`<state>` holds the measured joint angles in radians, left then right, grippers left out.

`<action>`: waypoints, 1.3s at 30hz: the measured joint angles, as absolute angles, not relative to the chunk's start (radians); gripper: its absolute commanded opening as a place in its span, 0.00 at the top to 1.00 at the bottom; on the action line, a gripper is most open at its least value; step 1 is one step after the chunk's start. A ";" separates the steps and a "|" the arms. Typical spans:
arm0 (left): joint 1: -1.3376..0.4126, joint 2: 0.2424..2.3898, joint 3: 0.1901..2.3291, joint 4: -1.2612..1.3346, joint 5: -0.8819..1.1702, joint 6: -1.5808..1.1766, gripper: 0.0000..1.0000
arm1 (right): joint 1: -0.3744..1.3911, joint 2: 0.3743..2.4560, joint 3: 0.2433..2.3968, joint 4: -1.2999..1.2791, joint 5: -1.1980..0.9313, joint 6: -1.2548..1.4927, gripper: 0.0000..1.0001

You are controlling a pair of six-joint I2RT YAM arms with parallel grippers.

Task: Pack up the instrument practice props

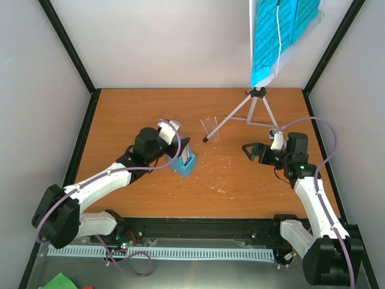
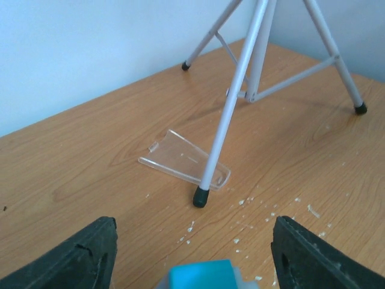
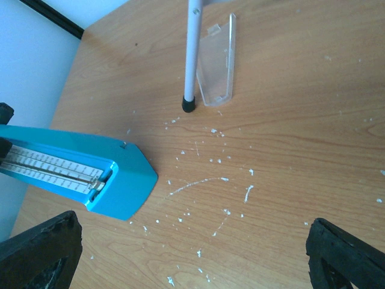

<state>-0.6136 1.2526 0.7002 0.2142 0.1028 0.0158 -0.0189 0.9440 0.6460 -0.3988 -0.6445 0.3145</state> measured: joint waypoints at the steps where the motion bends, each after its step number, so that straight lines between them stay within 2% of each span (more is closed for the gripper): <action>1: -0.614 1.239 0.700 0.214 0.098 0.012 0.23 | -0.019 0.939 0.646 -0.395 -0.649 0.315 0.00; 4: -0.614 1.186 0.700 0.204 0.088 -0.015 0.13 | -0.019 0.942 0.646 -0.392 -0.671 0.316 0.00; 6: -0.614 1.148 0.701 0.186 0.079 -0.036 0.02 | -0.019 0.944 0.646 -0.392 -0.683 0.318 0.00; 7: -0.614 1.126 0.703 0.170 0.075 -0.054 0.01 | -0.019 0.944 0.646 -0.392 -0.693 0.319 0.01; 12: -0.606 1.019 0.781 0.013 0.049 -0.215 0.01 | -0.001 0.955 0.646 -0.339 -0.759 0.345 0.05; 16: -0.560 0.951 0.808 -0.091 0.134 -0.398 0.01 | 0.188 1.053 0.707 -0.292 -0.725 0.358 0.10; 20: -0.507 0.857 0.693 -0.155 0.219 -0.586 0.01 | 0.419 1.192 0.790 -0.231 -0.653 0.363 0.15; 24: -0.445 0.793 0.530 -0.174 0.305 -0.704 0.01 | 0.545 1.326 0.804 -0.152 -0.597 0.388 0.24; 27: -0.348 0.797 0.413 -0.159 0.394 -0.780 0.01 | 0.580 1.422 0.805 -0.098 -0.571 0.419 0.38; 28: -0.317 0.798 0.369 -0.141 0.424 -0.807 0.00 | 0.582 1.448 0.805 -0.080 -0.565 0.435 0.40; 33: -0.252 0.821 0.204 -0.022 0.539 -0.917 0.03 | 0.583 1.548 0.842 -0.040 -0.519 0.477 0.45; 36: -0.250 0.868 0.194 0.020 0.576 -0.939 0.06 | 0.583 1.590 0.875 -0.034 -0.476 0.490 0.46; 39: -0.247 0.942 0.204 0.067 0.598 -0.931 0.14 | 0.583 1.633 0.926 -0.046 -0.429 0.490 0.47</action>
<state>-0.2466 0.9421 0.2043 0.0666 0.5983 -0.9314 0.5835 1.6329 0.9257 -0.0456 -0.4286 0.4896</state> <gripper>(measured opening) 0.922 0.536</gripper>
